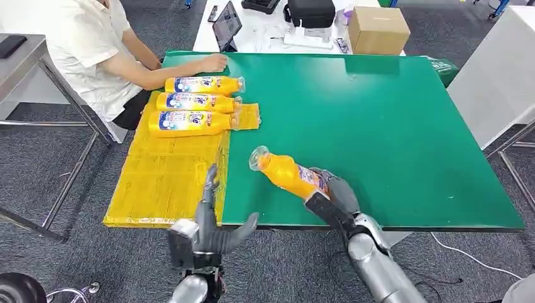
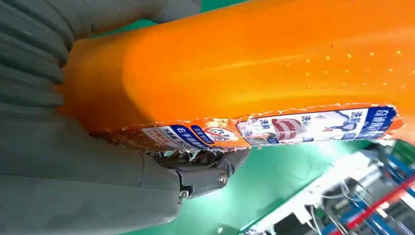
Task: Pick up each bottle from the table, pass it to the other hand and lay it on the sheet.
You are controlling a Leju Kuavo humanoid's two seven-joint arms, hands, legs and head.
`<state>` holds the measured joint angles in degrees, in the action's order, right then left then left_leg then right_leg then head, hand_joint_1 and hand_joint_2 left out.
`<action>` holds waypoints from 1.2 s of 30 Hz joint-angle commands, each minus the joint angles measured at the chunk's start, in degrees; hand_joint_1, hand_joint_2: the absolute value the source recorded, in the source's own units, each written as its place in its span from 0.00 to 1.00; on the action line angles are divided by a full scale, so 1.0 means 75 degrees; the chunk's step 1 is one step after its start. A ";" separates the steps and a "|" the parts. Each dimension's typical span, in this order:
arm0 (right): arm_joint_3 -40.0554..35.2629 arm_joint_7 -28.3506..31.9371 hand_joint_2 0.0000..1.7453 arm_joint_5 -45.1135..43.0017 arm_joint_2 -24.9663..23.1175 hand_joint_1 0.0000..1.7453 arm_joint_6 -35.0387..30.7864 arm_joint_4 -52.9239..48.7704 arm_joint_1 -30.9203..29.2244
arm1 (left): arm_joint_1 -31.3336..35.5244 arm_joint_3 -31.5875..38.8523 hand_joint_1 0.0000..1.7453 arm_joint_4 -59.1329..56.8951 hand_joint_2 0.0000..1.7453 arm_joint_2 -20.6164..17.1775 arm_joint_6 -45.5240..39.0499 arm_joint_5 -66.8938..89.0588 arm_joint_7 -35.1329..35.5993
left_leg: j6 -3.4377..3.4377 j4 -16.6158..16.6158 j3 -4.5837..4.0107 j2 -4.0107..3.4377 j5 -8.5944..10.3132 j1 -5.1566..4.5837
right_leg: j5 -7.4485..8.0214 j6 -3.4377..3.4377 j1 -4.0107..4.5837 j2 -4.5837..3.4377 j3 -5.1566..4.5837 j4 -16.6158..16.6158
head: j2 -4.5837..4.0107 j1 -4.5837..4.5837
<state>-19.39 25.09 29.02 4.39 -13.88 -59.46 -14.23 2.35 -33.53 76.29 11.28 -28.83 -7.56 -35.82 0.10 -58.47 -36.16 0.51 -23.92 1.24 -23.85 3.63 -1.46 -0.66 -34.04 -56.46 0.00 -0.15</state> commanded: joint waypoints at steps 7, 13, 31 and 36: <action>-0.1462 0.0628 1.00 0.0025 -0.0399 1.00 0.0562 -0.0916 0.0167 | -0.0316 -0.0327 0.00 0.0667 1.00 -0.0621 0.2279 -0.0974 0.1655 | -0.0007 0.0006 0.0002 -0.0022 -0.0014 0.0006 | -0.0009 -0.0025 0.0010 -0.0008 -0.0003 0.0006 | 0.0000 -0.0006; -0.2218 0.0596 1.00 0.0133 -0.0448 1.00 0.0475 -0.0896 0.0120 | -0.0174 -0.0198 0.00 0.0350 1.00 -0.0536 0.2452 -0.1555 0.2022 | -0.0012 0.0015 0.0038 -0.0036 -0.0024 0.0006 | -0.0015 -0.0045 0.0013 -0.0016 0.0028 0.0013 | 0.0000 -0.0009; -0.3112 0.1141 1.00 -0.0358 -0.0665 1.00 0.0492 -0.0115 -0.0170 | 0.0261 -0.0247 0.00 0.0320 1.00 -0.0438 0.2838 -0.2812 0.2102 | -0.0009 0.0008 0.0001 -0.0003 -0.0010 0.0003 | -0.0014 -0.0026 0.0007 0.0019 0.0001 0.0008 | 0.0000 -0.0006; -0.3313 0.1186 1.00 -0.0402 -0.0754 0.98 0.0658 0.0103 -0.0284 | 0.0313 -0.0190 1.00 0.0455 1.00 -0.0413 0.3064 -0.2983 0.1850 | -0.0007 0.0007 -0.0013 -0.0001 -0.0005 0.0002 | -0.0010 -0.0020 0.0003 0.0017 -0.0013 0.0005 | 0.0000 -0.0006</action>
<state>-39.21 33.49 26.32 -0.31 -10.29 -65.11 -12.89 1.86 -33.99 81.05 8.41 -7.89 -29.02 -20.68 0.11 -58.46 -36.45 0.58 -23.91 1.26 -23.90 3.62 -1.47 -0.52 -34.33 -56.47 0.00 -0.20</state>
